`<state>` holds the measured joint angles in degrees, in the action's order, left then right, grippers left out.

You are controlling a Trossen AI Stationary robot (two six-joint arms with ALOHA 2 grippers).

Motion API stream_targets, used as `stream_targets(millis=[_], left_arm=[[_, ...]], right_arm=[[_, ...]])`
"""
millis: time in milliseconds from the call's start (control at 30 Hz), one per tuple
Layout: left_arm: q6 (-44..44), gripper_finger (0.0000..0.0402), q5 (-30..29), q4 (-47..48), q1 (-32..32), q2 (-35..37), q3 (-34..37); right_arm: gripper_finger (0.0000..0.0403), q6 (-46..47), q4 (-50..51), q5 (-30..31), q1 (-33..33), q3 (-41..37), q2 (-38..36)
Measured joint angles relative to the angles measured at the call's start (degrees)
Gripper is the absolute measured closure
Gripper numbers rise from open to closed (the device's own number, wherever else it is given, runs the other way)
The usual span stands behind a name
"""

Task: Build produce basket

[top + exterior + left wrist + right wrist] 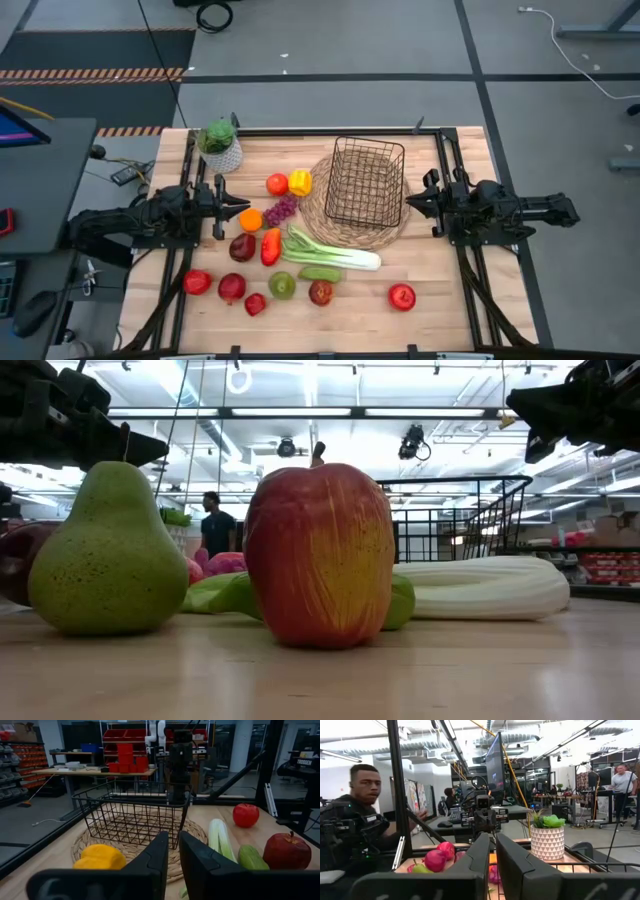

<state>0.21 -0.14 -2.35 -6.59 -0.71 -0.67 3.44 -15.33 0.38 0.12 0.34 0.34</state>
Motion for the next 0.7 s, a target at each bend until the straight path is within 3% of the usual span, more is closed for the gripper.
stream_targets(millis=[700], left_arm=[[0.0,0.0345,0.0,0.0,0.0,0.0,0.0]], right_arm=[[0.0364,0.0,0.0,0.0,0.0,0.0,0.0]])
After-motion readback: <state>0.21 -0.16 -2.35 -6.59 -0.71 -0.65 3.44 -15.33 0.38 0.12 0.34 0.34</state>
